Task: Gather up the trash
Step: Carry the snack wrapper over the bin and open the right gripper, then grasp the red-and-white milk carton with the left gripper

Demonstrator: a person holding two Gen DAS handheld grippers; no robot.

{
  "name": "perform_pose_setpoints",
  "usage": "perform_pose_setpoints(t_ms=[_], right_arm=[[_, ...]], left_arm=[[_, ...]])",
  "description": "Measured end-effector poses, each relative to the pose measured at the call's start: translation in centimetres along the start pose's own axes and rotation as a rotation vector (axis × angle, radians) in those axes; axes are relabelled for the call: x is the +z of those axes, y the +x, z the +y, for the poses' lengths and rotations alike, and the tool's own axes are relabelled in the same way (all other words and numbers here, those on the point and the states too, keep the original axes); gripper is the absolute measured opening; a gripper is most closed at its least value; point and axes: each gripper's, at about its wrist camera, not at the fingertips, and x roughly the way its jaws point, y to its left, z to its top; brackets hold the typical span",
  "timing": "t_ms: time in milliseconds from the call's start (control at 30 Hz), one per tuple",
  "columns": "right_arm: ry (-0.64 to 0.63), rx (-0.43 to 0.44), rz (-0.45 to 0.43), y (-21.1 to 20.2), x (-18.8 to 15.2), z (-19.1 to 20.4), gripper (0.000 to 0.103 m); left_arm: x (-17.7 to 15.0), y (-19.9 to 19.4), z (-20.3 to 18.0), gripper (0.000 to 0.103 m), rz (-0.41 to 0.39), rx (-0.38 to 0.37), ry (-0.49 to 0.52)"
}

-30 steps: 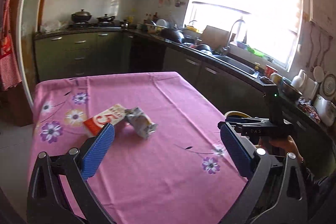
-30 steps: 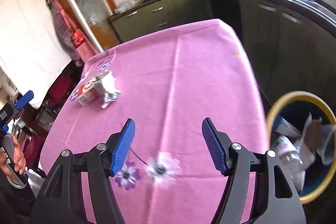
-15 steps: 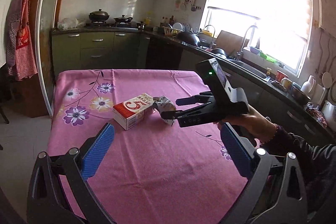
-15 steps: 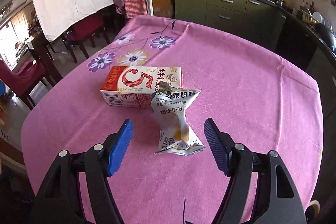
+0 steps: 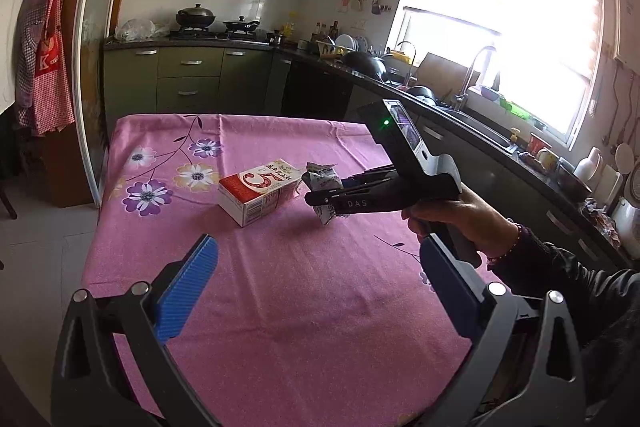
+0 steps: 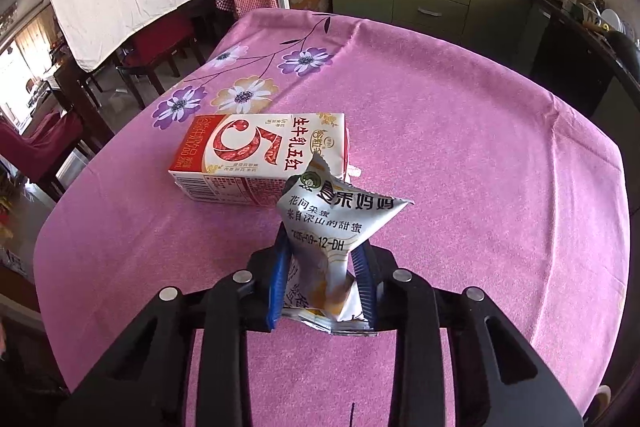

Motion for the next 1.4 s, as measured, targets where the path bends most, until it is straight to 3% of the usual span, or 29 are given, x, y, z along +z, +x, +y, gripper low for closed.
perform_pose_setpoints(t_ms=[200, 367, 500, 667, 833, 1033, 1067, 1100, 1233, 1400], right_arm=[[0.048, 0.05, -0.075, -4.5, -1.5, -0.4, 0.03], [0.1, 0.036, -0.166, -10.8, -4.1, -2.0, 0.03], [0.18, -0.079, -0.224, -17.1, -8.0, -5.7, 0.031], [0.34, -0.305, -0.21, -22.7, -14.3, -13.2, 0.031], [0.489, -0.446, -0.131, -23.6, -19.7, -20.1, 0.031], [0.567, -0.484, -0.087, -21.2, -22.7, -24.7, 0.032], [0.573, -0.5, -0.078, -20.8, -22.9, -25.3, 0.039], [0.581, -0.521, -0.074, -20.5, -23.1, -25.7, 0.051], [0.581, -0.563, -0.087, -21.1, -23.1, -25.9, 0.053], [0.53, -0.601, -0.169, -24.8, -22.6, -22.0, 0.062]], left_arm=[[0.3, -0.3, -1.4, 0.096, -0.01, -0.005, 0.027], [0.2, -0.2, -3.1, 0.096, -0.011, -0.026, 0.059], [0.1, 0.4, -4.4, 0.096, -0.001, -0.055, 0.078], [0.2, 1.3, -5.9, 0.096, 0.011, -0.078, 0.099], [0.1, 1.9, -7.8, 0.096, 0.029, -0.084, 0.139], [0.0, 1.8, -9.5, 0.096, 0.028, -0.079, 0.186], [0.0, 1.7, -9.7, 0.096, 0.028, -0.078, 0.191], [0.0, 1.6, -9.9, 0.096, 0.027, -0.076, 0.194], [-0.1, 1.9, -10.0, 0.096, 0.037, -0.076, 0.191], [-0.1, 2.6, -9.5, 0.096, 0.05, -0.073, 0.194]])
